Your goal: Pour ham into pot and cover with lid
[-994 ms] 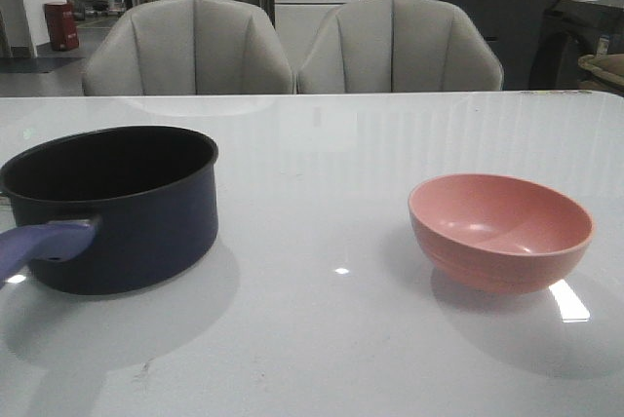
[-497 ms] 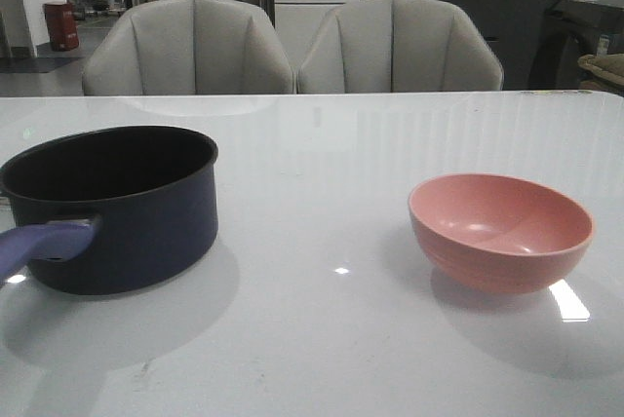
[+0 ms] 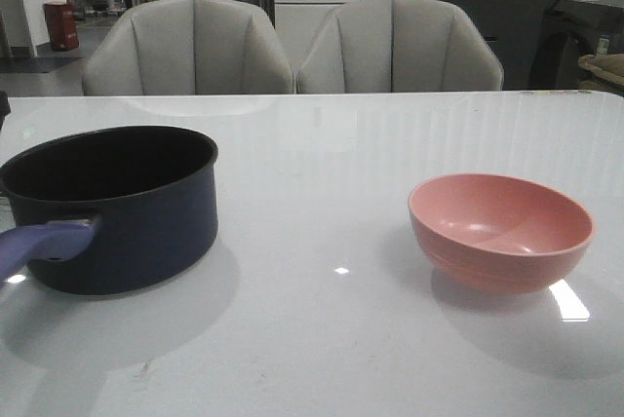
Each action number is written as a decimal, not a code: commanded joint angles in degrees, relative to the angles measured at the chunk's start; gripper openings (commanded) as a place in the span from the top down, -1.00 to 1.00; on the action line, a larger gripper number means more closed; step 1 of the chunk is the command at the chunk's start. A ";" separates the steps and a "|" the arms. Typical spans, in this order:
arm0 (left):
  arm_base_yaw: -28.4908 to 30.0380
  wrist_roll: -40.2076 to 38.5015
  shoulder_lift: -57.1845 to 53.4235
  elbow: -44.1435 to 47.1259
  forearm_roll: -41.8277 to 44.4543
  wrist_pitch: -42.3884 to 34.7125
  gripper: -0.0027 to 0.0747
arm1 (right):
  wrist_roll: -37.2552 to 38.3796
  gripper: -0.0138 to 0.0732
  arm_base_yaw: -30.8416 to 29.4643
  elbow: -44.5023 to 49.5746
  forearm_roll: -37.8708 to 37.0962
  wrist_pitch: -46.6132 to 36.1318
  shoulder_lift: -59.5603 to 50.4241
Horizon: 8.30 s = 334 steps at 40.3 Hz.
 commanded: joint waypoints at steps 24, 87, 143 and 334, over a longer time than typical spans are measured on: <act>0.25 -1.89 2.18 -3.97 -3.22 0.40 -0.24 | -0.25 0.32 0.02 -1.60 0.19 -3.92 0.29; 0.25 1.64 -4.43 -20.09 -0.21 12.34 0.12 | -0.25 0.32 0.02 -1.60 0.19 -3.92 0.29; -19.27 7.06 -7.16 -15.68 -5.50 13.01 0.12 | -0.25 0.32 0.02 -1.60 0.19 -3.92 0.29; -19.27 5.54 -108.52 63.20 -6.36 -38.80 0.64 | -0.25 0.32 0.02 -1.60 0.19 -3.87 0.29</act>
